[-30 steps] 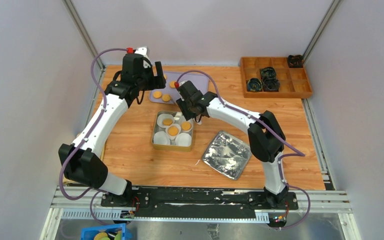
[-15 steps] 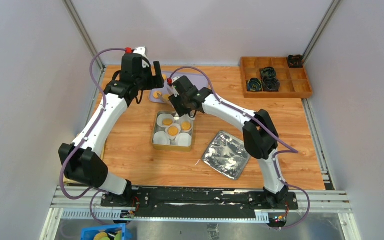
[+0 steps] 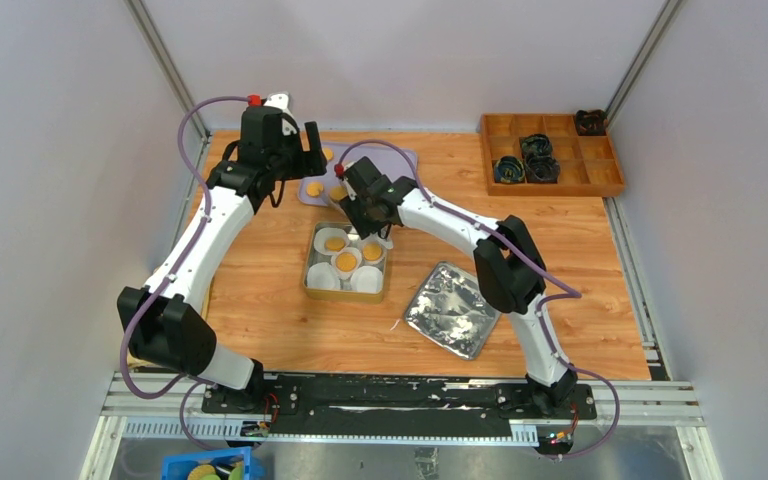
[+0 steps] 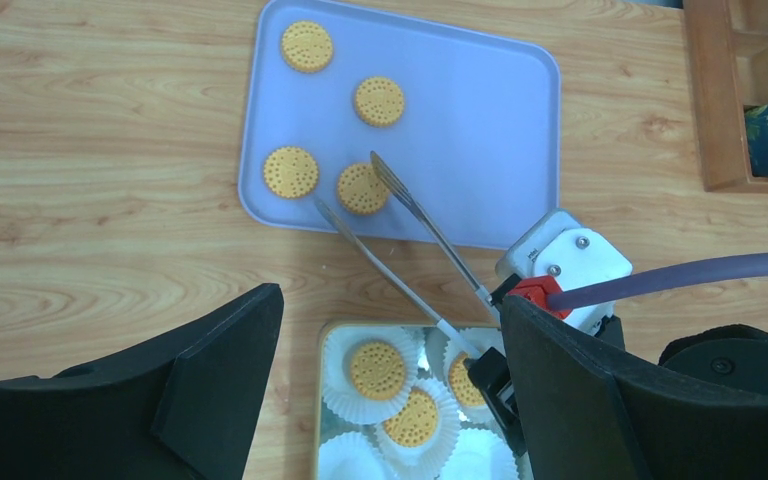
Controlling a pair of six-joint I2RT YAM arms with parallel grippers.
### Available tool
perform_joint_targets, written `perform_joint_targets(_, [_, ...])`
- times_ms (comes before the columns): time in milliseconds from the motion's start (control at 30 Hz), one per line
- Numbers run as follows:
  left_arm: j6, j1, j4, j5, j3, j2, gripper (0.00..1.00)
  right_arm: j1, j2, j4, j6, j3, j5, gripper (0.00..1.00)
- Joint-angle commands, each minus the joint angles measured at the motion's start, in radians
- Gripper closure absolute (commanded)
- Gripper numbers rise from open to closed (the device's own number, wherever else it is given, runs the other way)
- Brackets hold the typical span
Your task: Pack the cookies
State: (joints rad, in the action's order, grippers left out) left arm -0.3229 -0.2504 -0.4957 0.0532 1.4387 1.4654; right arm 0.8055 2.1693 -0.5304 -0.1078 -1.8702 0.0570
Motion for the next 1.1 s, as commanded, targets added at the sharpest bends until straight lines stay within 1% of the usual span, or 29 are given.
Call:
perform_joint_targets(0, [-0.002, 0.007, 0.015, -0.007, -0.004, 0.0, 0.14, -0.017, -0.022, -0.036, 0.01, -0.018, 0.074, 0.49])
perform_joint_targets(300, [-0.005, 0.008, 0.019, -0.016, -0.005, -0.004, 0.14, -0.021, -0.038, -0.069, 0.013, -0.013, 0.157, 0.49])
perform_joint_targets(467, [-0.01, 0.008, 0.027, -0.028, -0.006, 0.001, 0.14, -0.038, -0.067, -0.05, 0.008, 0.014, 0.197, 0.48])
perform_joint_targets(633, [-0.012, 0.008, 0.028, -0.038, -0.005, 0.002, 0.14, -0.067, -0.091, -0.048, 0.007, 0.034, 0.172, 0.49])
perform_joint_targets(833, [-0.012, 0.008, 0.025, -0.04, -0.003, 0.001, 0.14, -0.073, -0.106, -0.042, 0.01, 0.038, 0.198, 0.49])
perform_joint_targets(1067, [-0.009, 0.008, 0.022, -0.035, -0.004, -0.002, 0.14, -0.097, -0.109, -0.036, -0.023, 0.085, 0.161, 0.49])
